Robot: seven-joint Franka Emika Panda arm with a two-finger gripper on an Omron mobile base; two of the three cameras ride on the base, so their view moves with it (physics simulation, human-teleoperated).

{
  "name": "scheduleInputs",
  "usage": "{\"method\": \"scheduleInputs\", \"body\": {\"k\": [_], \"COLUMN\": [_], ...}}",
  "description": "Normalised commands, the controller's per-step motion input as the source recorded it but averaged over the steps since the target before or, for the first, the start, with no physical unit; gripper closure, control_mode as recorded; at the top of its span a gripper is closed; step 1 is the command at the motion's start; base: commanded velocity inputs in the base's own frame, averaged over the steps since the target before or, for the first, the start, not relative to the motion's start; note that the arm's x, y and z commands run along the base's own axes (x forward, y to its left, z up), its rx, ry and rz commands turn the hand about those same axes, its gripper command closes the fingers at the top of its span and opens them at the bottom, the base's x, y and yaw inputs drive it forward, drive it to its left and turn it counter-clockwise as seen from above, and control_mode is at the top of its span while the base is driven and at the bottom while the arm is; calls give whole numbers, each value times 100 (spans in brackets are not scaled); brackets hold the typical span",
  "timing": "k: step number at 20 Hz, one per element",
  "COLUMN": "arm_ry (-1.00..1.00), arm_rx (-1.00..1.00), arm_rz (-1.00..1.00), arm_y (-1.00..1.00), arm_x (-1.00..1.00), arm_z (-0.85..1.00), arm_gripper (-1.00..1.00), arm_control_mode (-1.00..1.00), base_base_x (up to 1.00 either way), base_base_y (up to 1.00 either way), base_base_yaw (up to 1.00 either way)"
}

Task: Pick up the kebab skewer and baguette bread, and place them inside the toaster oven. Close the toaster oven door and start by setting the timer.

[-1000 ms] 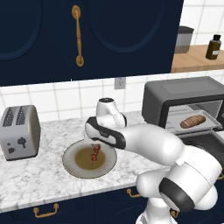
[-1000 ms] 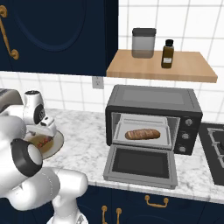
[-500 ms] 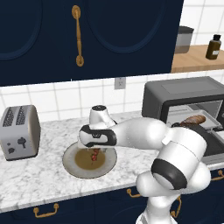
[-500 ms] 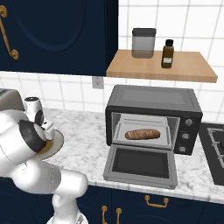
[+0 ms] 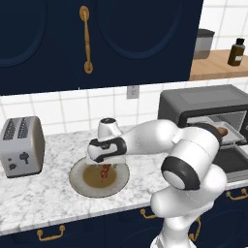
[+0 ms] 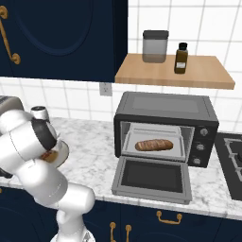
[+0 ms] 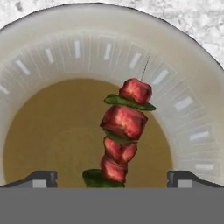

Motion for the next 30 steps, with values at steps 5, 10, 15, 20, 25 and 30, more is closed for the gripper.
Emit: {"method": "scheduleInputs", "body": {"k": [5,10,15,20,25,30], "arm_ry": [0,0,0,0,-3,-3], "arm_rx": [0,0,0,0,0,0], "arm_rz": [0,0,0,0,0,-1], "arm_y": [6,0,0,0,0,-30], "arm_x": [0,0,0,0,-2,-33], "arm_z": [-28,-19,-24,-2,16,62], "arm_gripper": [-100,-100,100,100,100,100], "arm_control_mode": [-100,-100,-100,-100,-100,-100], "base_base_x": [0,0,0,0,0,0], "base_base_y": [0,0,0,0,0,0], "base_base_yaw": [0,0,0,0,0,0]}}
